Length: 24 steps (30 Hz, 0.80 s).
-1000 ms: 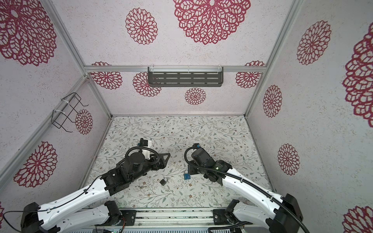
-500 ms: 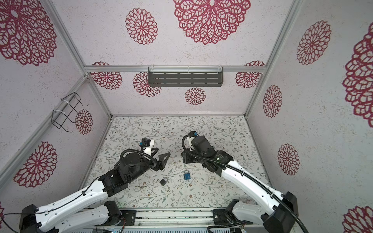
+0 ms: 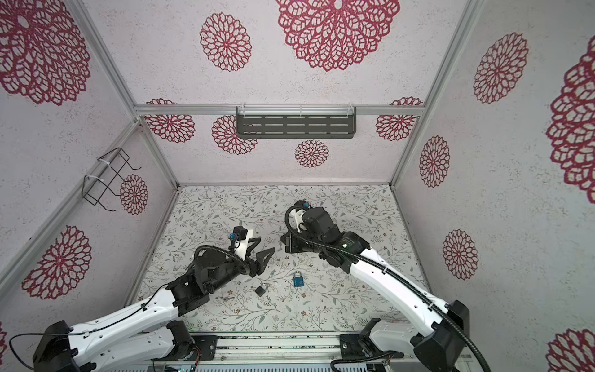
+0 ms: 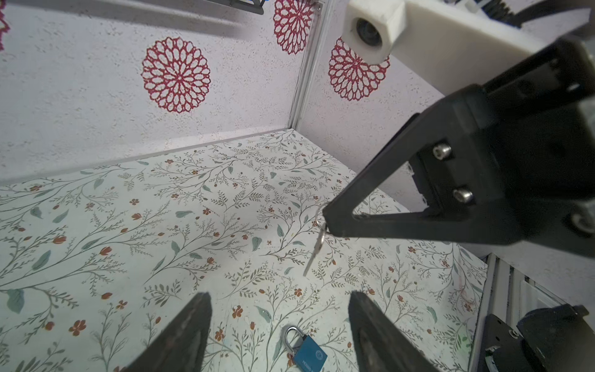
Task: Unlock with the key
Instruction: 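Close the left gripper on the key ring held by the right gripper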
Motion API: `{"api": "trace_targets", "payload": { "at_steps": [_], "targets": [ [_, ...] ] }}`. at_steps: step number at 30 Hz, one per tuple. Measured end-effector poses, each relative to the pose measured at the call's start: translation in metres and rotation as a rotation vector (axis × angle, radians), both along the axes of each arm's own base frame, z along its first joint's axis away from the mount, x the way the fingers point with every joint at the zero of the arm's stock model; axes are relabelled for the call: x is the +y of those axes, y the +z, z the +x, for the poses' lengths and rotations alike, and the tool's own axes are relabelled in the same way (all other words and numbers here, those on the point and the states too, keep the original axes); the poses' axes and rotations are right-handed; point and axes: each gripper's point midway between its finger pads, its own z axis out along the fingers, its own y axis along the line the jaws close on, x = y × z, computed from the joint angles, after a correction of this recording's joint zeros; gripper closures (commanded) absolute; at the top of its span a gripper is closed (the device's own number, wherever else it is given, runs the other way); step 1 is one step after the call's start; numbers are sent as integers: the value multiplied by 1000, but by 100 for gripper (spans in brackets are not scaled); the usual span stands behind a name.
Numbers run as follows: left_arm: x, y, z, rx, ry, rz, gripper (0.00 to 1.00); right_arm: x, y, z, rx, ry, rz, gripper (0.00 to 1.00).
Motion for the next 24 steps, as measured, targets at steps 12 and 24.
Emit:
{"api": "trace_targets", "payload": {
  "at_steps": [12,24],
  "targets": [
    [-25,-17,8,-43,-66,25,40,12,24,1,-10,31,70,100],
    [-45,-20,19,-90,-97,51,58,19,29,-3,0,64,104,100]
  ]
}}
